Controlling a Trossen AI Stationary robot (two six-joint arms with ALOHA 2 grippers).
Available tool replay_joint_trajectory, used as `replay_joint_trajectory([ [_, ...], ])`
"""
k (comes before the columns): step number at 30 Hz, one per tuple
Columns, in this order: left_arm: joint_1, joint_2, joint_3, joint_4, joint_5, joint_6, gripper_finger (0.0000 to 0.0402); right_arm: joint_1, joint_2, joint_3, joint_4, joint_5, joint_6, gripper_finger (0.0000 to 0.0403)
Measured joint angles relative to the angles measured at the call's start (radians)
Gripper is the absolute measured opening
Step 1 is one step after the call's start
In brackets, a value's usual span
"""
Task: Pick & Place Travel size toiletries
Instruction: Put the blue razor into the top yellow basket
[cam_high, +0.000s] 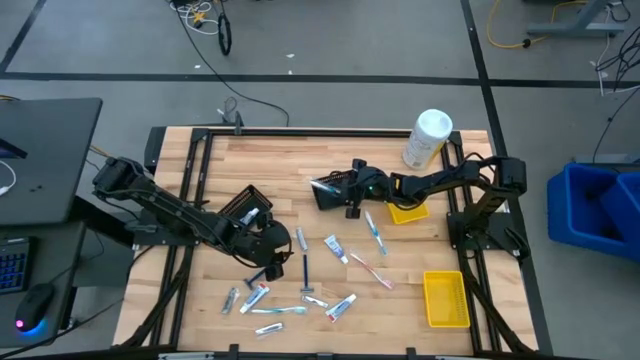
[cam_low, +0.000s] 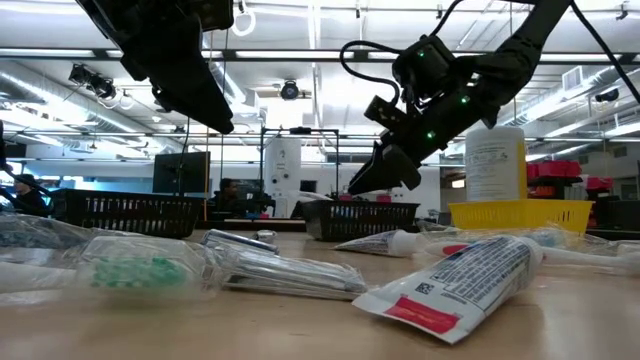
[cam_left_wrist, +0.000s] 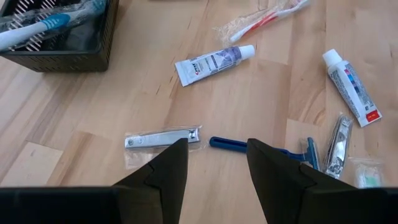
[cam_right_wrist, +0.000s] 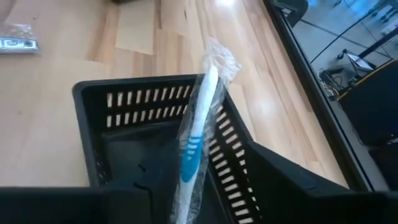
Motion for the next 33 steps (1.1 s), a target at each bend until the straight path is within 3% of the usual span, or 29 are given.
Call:
replay_joint_trajectory([
  [7, 0.000, 0.000, 0.000, 0.000, 0.000, 0.000, 0.0174, 0.042, -0.008, 0.000, 0.000, 0.001, 0.048, 0.0232],
  [12, 0.000, 0.000, 0.000, 0.000, -0.001, 0.000, 0.0174, 0.111, -0.067, 0.000, -0.035, 0.000, 0.186, 0.0239],
  [19, 0.000, 0.000, 0.000, 0.000, -0.013, 0.002, 0.0174, 0.237, -0.154, 0.000, -0.145, -0.017, 0.322, 0.0229],
  [25, 0.000, 0.000, 0.000, 0.000, -0.032, 0.008, 0.0174, 0.353, -0.139, 0.000, -0.183, -0.017, 0.457, 0.0214],
  [33, 0.000, 0.000, 0.000, 0.001, -0.056, 0.004, 0.0174, 0.481, -0.115, 0.000, -0.220, 0.087, 0.589, 0.0234],
])
